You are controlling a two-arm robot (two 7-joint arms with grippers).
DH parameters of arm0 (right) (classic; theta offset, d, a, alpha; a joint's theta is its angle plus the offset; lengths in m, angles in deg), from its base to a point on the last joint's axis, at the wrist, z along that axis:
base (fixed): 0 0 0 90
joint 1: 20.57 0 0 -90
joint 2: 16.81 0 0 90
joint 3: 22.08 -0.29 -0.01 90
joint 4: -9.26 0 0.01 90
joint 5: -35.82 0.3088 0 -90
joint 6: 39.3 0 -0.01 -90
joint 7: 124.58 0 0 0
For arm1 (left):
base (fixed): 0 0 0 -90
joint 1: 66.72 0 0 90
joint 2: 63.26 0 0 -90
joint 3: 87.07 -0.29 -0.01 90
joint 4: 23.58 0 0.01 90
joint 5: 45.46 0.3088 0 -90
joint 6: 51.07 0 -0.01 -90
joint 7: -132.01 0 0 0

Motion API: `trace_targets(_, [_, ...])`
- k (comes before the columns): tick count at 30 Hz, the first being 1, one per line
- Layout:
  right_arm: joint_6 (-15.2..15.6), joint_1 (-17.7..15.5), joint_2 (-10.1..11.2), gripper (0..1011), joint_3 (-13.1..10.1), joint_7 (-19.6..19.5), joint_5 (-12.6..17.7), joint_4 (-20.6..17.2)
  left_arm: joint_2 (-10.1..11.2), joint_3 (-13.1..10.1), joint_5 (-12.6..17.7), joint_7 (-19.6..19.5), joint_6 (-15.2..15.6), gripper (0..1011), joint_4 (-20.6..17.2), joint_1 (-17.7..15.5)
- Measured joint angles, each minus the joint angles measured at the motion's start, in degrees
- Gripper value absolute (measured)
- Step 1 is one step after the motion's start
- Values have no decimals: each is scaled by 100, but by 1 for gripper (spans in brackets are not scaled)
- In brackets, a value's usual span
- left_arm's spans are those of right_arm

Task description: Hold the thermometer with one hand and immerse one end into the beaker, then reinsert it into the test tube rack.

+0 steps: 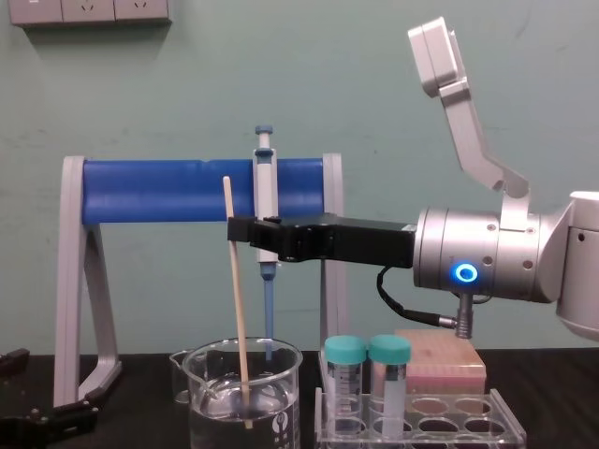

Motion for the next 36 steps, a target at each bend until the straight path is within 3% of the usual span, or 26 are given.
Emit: trace_targets(36, [131, -31, -52, 33, -76, 65, -83, 92, 0, 0, 0, 0, 0, 1004, 0, 0])
